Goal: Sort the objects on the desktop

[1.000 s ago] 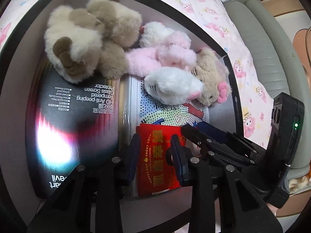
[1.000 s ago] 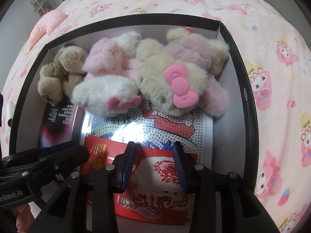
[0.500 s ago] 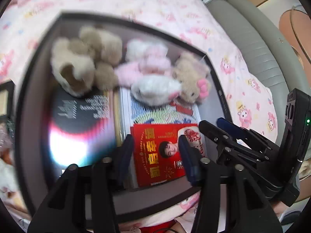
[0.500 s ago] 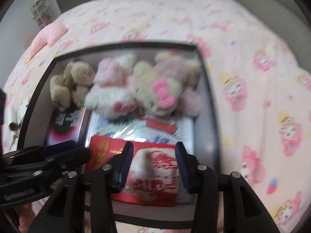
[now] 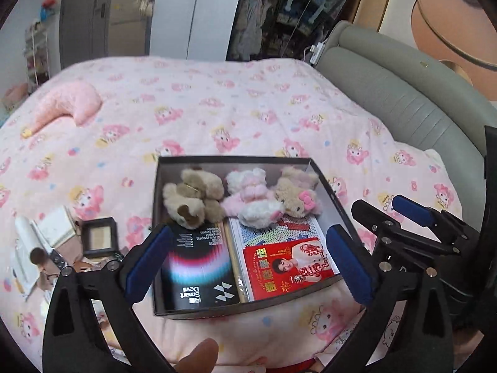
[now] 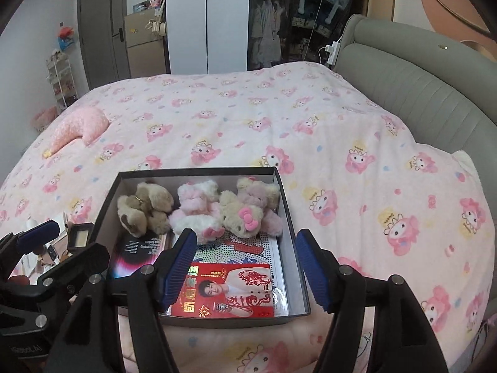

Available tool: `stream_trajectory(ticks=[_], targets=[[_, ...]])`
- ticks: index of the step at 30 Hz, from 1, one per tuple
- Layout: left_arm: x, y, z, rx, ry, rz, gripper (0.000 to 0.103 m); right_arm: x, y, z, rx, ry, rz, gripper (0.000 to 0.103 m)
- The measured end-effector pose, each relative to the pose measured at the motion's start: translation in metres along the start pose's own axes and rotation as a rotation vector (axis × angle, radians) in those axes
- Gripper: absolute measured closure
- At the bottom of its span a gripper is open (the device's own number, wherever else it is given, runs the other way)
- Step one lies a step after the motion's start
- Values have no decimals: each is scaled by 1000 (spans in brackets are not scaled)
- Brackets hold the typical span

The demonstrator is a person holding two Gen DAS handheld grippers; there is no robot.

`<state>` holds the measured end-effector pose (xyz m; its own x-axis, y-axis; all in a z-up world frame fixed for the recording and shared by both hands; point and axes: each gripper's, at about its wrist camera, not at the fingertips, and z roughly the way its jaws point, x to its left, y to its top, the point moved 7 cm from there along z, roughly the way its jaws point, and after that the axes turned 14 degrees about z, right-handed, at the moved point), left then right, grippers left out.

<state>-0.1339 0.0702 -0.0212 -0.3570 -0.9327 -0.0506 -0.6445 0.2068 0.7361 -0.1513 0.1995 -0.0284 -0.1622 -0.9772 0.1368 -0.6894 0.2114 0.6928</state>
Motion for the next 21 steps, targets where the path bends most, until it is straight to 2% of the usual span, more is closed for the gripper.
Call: stream_trajectory(ticks=[6, 11, 15, 21], targets=[[6, -1, -59, -77, 48, -9, 1, 13, -4, -53, -68, 32, -12, 39], [-7, -5, -93, -125, 67, -9, 1, 17, -10, -93, -119, 40, -9, 39], [-21, -15, -117, -147, 103, 3, 1, 13, -22, -123, -144, 52, 2, 39], [-35, -38, -152, -162, 105, 8, 1, 5, -47, -159, -166, 54, 5, 39]])
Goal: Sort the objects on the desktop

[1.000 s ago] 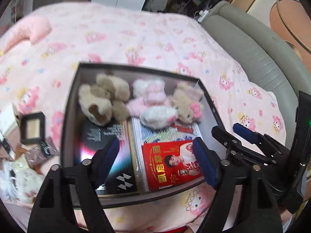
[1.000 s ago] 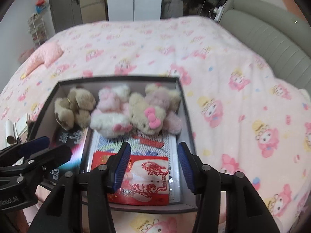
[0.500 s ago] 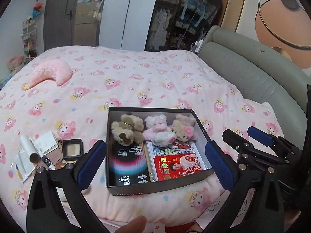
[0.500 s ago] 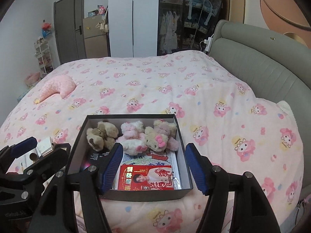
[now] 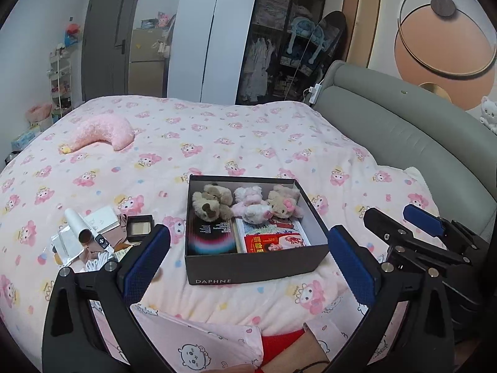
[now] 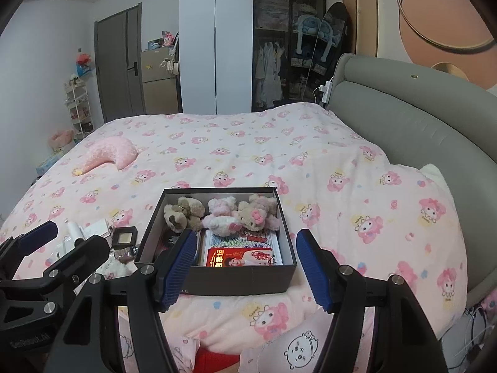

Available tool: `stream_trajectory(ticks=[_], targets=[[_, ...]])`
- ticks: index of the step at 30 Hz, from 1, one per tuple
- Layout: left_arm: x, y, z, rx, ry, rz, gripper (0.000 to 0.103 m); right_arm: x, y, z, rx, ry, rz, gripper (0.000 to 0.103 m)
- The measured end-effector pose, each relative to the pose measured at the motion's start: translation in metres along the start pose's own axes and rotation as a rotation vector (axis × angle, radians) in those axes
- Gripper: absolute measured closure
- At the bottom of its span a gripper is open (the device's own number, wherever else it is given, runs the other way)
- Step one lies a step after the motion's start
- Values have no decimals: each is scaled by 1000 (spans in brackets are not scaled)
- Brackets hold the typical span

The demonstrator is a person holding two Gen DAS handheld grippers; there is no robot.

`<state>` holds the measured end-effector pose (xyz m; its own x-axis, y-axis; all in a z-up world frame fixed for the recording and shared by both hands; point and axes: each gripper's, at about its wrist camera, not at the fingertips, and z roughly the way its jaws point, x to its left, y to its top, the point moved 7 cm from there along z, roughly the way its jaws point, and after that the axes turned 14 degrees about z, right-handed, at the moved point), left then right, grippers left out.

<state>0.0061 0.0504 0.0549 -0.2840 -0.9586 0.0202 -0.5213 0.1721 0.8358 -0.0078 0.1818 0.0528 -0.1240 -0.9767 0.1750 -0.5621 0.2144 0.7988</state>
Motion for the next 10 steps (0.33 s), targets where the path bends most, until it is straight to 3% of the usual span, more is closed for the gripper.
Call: stream_trajectory(ticks=[10], targets=[[-17, 7, -46, -44, 23, 49, 1, -8, -6, -52, -61, -24, -3, 39]])
